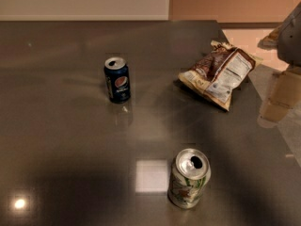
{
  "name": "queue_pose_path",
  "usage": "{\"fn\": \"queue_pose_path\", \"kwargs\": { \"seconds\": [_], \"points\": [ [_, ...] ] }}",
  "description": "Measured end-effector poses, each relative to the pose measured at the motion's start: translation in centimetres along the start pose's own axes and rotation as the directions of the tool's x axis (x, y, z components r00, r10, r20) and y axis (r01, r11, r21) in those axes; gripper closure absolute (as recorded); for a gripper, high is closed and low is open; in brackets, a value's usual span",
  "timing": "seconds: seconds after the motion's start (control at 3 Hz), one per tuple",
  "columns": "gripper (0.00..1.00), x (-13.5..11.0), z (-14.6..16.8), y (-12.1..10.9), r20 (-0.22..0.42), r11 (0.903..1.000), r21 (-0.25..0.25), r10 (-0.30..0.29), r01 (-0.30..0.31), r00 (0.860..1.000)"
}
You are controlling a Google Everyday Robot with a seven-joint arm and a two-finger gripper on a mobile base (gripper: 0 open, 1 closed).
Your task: Move pepsi can near 7up can
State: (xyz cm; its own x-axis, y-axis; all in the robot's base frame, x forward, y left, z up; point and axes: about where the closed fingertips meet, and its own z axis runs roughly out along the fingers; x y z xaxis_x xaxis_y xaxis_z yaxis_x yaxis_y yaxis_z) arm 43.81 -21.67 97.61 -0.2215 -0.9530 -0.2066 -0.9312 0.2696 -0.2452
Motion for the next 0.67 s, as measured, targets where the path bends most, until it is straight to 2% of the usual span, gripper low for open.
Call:
{"fn": "queue_pose_path", "kwargs": {
  "seconds": [0.33,0.67],
  "points": [
    [0.00,0.0,0.0,0.0,0.000,1.0000,0.000,0.000,0.000,1.000],
    [0.00,-1.3,-0.1,-0.2,0.029,0.9993,-0.010,-0.037,0.037,0.999]
  ]
}}
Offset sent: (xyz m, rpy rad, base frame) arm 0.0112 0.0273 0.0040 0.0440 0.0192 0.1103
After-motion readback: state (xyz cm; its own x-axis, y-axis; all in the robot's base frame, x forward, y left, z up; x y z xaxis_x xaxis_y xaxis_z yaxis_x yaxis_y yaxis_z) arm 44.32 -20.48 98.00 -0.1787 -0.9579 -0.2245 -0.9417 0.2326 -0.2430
